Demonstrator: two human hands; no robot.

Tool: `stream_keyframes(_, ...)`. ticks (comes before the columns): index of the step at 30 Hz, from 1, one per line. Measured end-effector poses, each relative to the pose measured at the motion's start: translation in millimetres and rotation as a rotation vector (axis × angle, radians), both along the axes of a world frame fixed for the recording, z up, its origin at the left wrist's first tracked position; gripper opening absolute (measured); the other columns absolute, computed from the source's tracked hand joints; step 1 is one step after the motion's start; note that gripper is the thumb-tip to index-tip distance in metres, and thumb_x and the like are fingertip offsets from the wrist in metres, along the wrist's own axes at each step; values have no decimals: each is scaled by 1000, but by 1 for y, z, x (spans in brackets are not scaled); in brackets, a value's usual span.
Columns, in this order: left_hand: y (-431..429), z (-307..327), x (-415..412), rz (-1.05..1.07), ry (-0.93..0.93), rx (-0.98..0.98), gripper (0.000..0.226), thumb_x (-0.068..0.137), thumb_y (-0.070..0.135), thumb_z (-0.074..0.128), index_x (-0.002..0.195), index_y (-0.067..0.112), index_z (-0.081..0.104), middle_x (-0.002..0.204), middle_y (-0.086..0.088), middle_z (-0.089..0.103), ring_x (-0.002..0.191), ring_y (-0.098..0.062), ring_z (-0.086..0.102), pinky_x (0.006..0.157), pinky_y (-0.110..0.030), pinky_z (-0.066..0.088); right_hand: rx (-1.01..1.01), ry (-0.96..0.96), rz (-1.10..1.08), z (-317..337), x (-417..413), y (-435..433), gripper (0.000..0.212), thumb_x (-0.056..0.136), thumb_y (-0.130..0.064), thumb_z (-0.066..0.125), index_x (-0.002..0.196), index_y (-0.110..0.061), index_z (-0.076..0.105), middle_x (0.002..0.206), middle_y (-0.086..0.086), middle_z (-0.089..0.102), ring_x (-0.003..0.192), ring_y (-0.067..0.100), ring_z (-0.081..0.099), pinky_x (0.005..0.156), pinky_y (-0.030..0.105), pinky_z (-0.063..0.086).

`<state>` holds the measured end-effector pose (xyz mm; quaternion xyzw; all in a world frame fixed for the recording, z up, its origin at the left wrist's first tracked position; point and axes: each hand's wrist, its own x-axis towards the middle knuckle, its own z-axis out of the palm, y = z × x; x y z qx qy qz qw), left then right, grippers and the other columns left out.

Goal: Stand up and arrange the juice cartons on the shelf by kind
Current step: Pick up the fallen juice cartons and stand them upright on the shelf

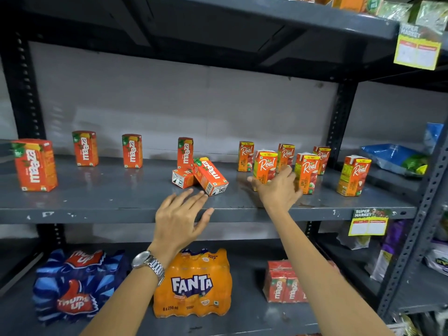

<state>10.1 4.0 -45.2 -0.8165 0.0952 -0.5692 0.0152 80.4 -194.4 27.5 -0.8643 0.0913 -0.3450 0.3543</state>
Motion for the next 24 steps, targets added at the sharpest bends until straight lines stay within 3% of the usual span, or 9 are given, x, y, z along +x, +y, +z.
stream_keyframes(2,7,1,-3,11,-5,-34,42,89,44,44,111,16,67,110,0,70,106,-17,63,83,-34,51,24,-235,-3,0,-10,12,65,70,-48,71,117,-12,44,114,7,60,109,25,56,92,41,39)
stream_keyframes(4,18,2,-6,51,2,-43,44,91,46,42,113,17,66,110,1,69,106,-16,63,82,-33,49,204,-307,299,9,-16,27,44,78,-41,66,109,-13,52,99,-1,63,94,17,60,79,29,46)
stream_keyframes(6,27,1,-9,88,8,-31,43,92,46,41,108,17,69,106,1,71,102,-14,65,80,-31,48,307,-89,624,19,-10,44,34,89,-35,53,111,-10,56,103,1,62,97,15,57,85,28,47)
stream_keyframes(8,31,-2,-11,101,17,-25,43,91,46,42,102,17,71,100,1,73,96,-13,67,78,-30,49,321,241,774,25,-1,58,38,96,-33,37,122,-9,53,123,6,58,115,20,53,100,34,42)
stream_keyframes(10,30,-2,-12,87,28,-46,42,91,45,42,99,17,72,98,1,74,93,-12,68,78,-30,51,286,479,808,26,9,65,43,98,-34,31,130,-10,46,132,7,54,120,23,51,103,34,37)
stream_keyframes(12,30,-2,-13,65,46,-61,41,91,45,43,98,17,72,99,1,74,94,-12,68,80,-31,52,273,559,809,26,17,67,46,96,-35,36,134,-10,43,130,8,56,117,22,54,100,31,38)
stream_keyframes(16,32,-1,-15,62,67,-53,40,91,46,44,102,19,71,102,2,73,97,-11,66,83,-32,52,372,552,862,27,24,60,37,91,-30,49,124,-12,52,110,3,65,102,17,60,98,35,47)
stream_keyframes(19,32,-2,-15,54,67,-64,39,91,46,45,101,20,72,102,4,73,98,-10,66,83,-31,52,514,528,946,26,18,49,31,90,-26,53,118,-13,55,95,3,64,91,14,59,74,26,51)
stream_keyframes(24,31,-3,-15,53,57,-86,39,90,47,44,100,21,72,101,5,73,98,-9,66,85,-31,50,598,372,949,18,12,41,40,89,-14,56,128,-8,49,110,8,66,101,22,64,81,38,55)
